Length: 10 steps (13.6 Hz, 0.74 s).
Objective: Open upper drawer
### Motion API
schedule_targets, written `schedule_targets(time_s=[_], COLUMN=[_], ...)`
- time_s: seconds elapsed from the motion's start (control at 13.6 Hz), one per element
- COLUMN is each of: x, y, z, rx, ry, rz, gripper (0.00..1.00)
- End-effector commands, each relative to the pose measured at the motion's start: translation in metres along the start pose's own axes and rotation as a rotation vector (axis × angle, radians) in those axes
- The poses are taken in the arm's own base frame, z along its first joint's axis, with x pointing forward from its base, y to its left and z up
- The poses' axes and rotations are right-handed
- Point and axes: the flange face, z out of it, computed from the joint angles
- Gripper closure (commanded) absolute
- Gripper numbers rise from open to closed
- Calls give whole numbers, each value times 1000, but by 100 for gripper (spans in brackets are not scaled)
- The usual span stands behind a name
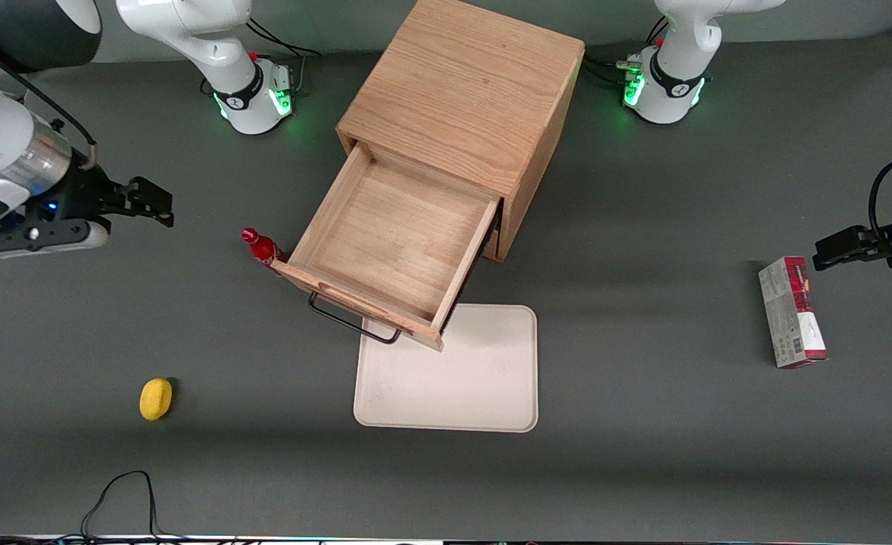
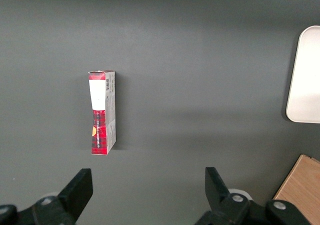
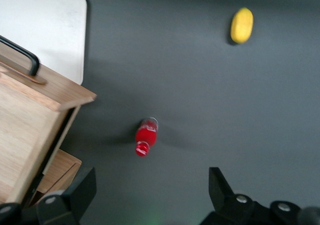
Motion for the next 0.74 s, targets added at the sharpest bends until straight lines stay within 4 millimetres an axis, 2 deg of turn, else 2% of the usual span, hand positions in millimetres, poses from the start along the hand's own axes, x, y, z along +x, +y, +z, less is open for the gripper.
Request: schedule_targets(time_s=[0.0,0.15,0.37,0.59,0.66], x=[-26,-30,-25,-17,-15], y=[13,14,16,18,19], z=[-5,-10,-9,2,-2], rx=[43,42,33,32,24], ry=[30,33,32,11,19], rz=[55,63,69,76,76], gripper=[0,0,0,0,0])
